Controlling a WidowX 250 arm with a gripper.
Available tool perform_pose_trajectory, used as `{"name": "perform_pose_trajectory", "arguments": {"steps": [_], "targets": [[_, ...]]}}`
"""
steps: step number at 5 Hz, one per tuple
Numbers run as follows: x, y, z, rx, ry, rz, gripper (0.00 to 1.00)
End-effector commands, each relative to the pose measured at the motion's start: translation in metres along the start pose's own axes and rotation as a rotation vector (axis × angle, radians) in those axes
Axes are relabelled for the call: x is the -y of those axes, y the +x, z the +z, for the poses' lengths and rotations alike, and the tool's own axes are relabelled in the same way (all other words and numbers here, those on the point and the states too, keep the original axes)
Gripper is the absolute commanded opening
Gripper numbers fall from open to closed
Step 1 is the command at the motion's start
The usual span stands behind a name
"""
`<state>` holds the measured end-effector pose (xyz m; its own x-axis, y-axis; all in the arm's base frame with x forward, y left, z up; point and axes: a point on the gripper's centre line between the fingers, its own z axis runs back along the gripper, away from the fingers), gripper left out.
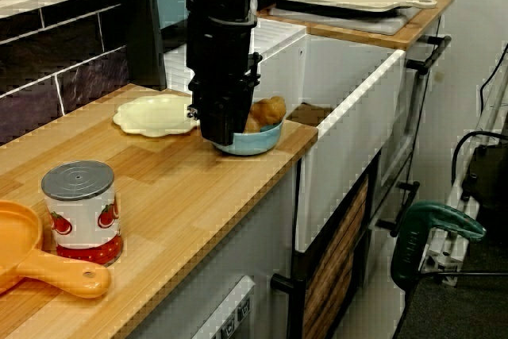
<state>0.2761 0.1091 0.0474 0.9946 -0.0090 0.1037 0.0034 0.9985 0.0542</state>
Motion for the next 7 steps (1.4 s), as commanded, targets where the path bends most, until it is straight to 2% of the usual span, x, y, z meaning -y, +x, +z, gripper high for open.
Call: {"name": "perform_pose_trajectory", "arguments": {"steps": [1,2,4,5,7], "targets": [[-0.023,0.016,0.024,0.030,-0.025,0.044,1.00],[-0.032,0.020,0.035,0.032,-0.056,0.059,1.00],[-0.070,0.020,0.047,0.049,-0.023,0.090,1.00],[-0.083,0.015,0.056,0.059,-0.034,0.111,1.00],[-0.096,0.006,0.062,0.078,-0.024,0.156,1.00]]}}
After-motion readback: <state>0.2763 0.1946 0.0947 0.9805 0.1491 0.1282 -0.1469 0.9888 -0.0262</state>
